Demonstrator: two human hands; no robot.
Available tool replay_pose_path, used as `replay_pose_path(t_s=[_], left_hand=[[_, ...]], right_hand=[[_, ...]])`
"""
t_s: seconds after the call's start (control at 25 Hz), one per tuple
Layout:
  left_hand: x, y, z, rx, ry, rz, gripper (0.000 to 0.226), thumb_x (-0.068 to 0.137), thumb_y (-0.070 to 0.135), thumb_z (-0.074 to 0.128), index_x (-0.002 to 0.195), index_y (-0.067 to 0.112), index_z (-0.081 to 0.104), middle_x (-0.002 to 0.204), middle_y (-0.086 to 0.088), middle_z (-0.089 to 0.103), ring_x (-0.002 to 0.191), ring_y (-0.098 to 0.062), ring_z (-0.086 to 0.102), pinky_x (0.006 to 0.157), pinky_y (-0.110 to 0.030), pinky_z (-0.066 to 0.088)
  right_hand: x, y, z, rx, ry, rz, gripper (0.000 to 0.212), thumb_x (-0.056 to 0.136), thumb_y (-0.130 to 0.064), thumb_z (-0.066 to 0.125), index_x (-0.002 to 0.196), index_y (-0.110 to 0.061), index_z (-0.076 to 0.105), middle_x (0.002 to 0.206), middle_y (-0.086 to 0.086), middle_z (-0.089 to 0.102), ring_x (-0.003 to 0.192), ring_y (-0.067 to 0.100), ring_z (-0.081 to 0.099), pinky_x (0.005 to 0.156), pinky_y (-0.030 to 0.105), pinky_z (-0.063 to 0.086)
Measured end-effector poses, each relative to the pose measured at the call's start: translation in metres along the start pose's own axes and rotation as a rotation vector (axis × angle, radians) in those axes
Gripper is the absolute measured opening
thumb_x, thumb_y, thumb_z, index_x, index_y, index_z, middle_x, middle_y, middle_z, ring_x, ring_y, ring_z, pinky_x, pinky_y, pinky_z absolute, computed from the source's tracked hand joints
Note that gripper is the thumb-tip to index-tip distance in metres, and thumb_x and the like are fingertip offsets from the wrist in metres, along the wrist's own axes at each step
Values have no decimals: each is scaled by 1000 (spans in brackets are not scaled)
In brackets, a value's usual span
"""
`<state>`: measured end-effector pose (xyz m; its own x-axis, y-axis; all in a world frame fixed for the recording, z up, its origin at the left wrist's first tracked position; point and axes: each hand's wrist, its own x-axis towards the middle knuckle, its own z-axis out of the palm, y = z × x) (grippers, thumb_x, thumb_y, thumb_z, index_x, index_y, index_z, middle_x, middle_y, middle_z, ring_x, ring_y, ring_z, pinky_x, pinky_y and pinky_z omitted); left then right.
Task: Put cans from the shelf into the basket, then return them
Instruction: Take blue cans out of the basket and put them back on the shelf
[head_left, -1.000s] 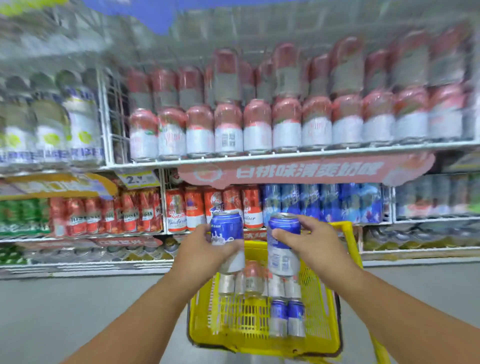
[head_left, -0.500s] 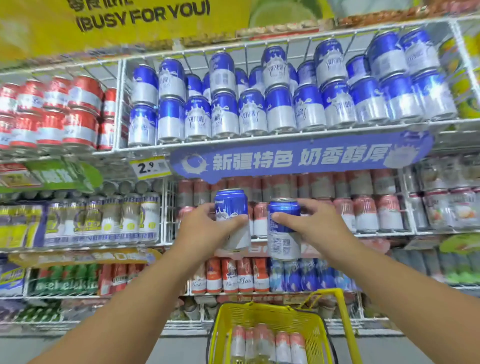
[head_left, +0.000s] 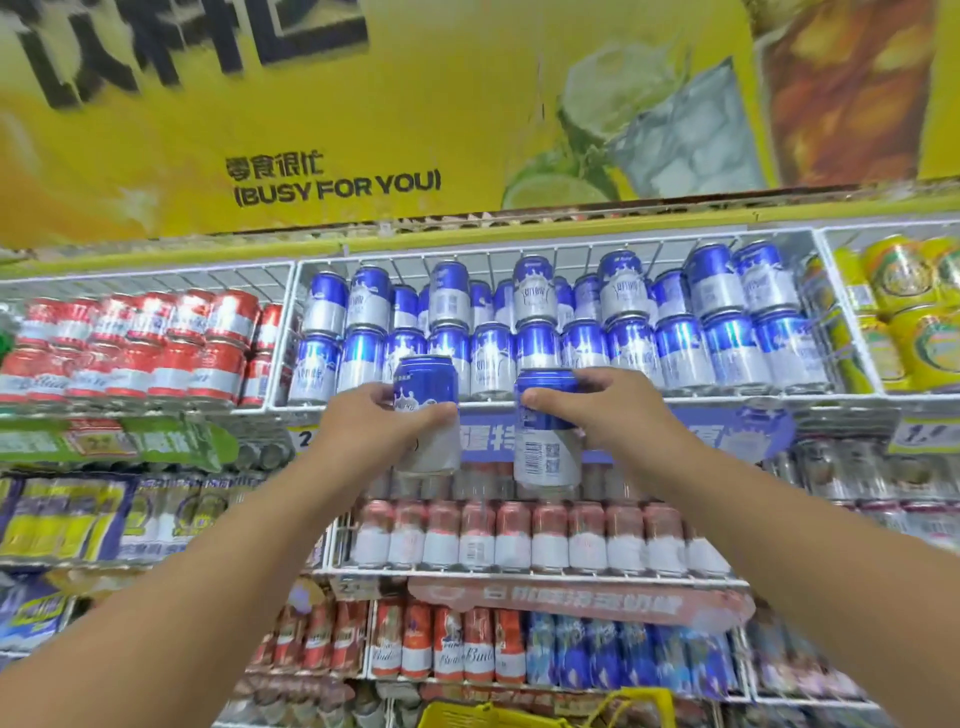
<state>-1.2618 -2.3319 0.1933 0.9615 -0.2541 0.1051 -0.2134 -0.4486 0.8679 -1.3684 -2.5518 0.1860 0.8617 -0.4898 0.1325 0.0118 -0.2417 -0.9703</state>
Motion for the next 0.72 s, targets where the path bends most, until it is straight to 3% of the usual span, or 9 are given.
replay_pose_path(t_s=[0.08,0.16,0.2,0.32,0.44,0.48,0.56,0.64,0.72], left_hand=[[12,13,-8,-22,49,-11,67,69,52,88,119,16,63,115,-3,64,97,-19,64,81,-33,54],[30,24,-15,-13,82,-13,43,71,47,88,85,19,59,99,-4,62,87,-21,62,81,-35,52],[43,28,-19,-5,102,-10,43,70,47,89,81,18,59,94,-5,63,84,-22,64,78,-36,52],[88,32,-28,-48,121,-9,89,63,55,90,131,5,60,115,-7,65,99,-26,68,83,-35,56],[138,32,-34,-12,102,17,100,61,59,89,137,4,57,124,-12,64,94,-22,65,67,-29,51],[153,34,-34,15,97,19,95,63,60,88,133,3,59,122,-14,65,90,-22,64,59,-27,46],[183,38,-33,43,92,21,79,65,61,85,117,4,66,116,-14,67,97,-29,66,59,-28,43],[208,45,-30,46,98,39,47,71,53,85,84,15,60,92,-7,65,98,-32,66,78,-35,55],[222,51,-28,90,99,45,47,74,48,84,69,24,43,76,5,55,90,-28,63,90,-41,57]], right_hand=[[17,-16,-1,25,-12,5,27,72,-35,88,83,-26,66,83,-11,69,76,9,67,67,32,56],[35,-35,4,54,-23,15,52,71,-36,89,111,-15,65,96,-5,67,82,8,65,69,34,57],[45,-42,8,50,-11,28,62,71,-36,89,121,-13,62,98,-3,67,82,8,65,71,35,57],[80,-60,18,55,34,12,36,71,-35,89,92,-18,65,85,-5,66,76,8,63,82,42,57],[119,-75,34,29,91,17,80,62,-41,93,128,-11,59,106,1,70,90,13,69,81,40,59],[132,-79,38,28,107,13,89,62,-41,93,135,-9,54,109,1,69,91,13,70,81,40,59],[158,-84,44,3,140,19,81,63,-39,93,129,-10,58,105,1,70,91,13,70,83,41,60],[182,-90,49,-47,182,34,64,64,-40,92,113,-8,67,101,3,74,88,16,71,80,41,61],[200,-93,54,-134,224,44,66,63,-45,91,111,-6,70,105,9,74,88,24,72,78,43,60]])
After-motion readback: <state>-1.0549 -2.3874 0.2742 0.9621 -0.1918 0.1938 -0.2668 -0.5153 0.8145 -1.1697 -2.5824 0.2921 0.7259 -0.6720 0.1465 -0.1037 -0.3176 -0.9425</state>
